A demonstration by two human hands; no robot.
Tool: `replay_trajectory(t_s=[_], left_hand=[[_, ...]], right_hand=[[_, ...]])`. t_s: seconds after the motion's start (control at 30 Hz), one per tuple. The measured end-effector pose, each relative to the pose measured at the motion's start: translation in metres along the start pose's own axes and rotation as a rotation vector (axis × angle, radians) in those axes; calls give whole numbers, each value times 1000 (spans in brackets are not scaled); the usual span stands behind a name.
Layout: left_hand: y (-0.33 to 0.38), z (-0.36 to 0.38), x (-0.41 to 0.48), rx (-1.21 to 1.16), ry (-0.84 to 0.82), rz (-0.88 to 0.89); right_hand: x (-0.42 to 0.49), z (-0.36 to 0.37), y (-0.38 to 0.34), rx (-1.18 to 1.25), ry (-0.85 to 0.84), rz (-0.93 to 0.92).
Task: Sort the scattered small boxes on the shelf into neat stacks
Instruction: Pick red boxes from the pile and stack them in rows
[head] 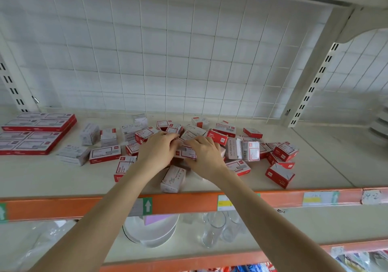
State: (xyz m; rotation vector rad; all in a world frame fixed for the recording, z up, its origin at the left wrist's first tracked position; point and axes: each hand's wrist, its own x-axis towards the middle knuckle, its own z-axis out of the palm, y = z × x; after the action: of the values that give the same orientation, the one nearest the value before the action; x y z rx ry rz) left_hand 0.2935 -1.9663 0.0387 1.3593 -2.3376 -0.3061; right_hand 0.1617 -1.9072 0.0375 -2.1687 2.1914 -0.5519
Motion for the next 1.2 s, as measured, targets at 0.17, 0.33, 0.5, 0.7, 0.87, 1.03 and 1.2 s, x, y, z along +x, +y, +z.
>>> replay_trajectory(t_s=[0.17, 0.33, 0.5, 0.7, 0.87, 1.03, 1.2], left_hand=[[-2, 2, -7, -21, 94, 52], [-5, -1, -19, -95, 130, 60], [0, -2, -23, -129, 152, 66], [9, -7, -21, -297, 242, 120], [17, -8, -15, -376, 99, 119], [18, -4, -11, -280, 37, 102], [12, -12, -8, -360, 18, 140]], right_hand=[[2, 0, -1, -2, 8, -16], [7, 1, -2, 44, 6, 27], [14, 5, -7, 162, 32, 59], [18, 0, -13, 615, 130, 117], [20, -8, -14, 823, 86, 246], [16, -14, -16, 1062, 6, 350], [14, -15, -13, 1157, -46, 380]])
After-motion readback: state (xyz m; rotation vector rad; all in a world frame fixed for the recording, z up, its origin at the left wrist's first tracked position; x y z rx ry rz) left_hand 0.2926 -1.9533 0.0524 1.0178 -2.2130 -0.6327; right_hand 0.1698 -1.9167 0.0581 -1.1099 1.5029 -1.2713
